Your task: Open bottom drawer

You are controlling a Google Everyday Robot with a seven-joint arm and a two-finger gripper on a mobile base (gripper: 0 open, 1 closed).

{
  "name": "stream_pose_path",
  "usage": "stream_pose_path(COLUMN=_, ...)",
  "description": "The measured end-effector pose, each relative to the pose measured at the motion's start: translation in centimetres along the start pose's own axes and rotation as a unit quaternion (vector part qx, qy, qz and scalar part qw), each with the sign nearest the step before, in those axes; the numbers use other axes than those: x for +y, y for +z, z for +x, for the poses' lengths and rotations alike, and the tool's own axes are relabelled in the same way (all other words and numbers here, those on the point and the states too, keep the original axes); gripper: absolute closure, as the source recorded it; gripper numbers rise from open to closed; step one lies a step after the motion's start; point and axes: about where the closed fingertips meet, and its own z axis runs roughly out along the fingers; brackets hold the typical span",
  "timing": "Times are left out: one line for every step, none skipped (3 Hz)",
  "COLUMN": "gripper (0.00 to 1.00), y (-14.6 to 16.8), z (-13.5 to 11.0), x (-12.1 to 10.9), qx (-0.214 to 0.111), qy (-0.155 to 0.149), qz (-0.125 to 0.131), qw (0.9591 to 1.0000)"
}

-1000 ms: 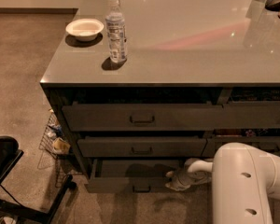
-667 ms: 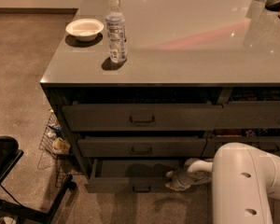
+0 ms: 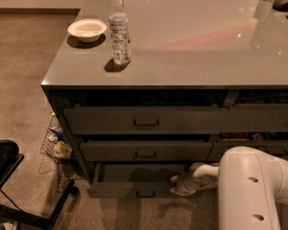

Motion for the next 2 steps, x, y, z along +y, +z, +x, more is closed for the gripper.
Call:
stream_pose_path(gripper=0.45, y=0.07, z=-0.02, x=0.08, qx=0.0, qy=0.0, qz=-0.001, qw=1.0)
stream_pose_path(gripper=0.22, y=0.09, z=-0.02, x=0.1, qx=0.0, qy=0.0, qz=-0.001, qw=1.0)
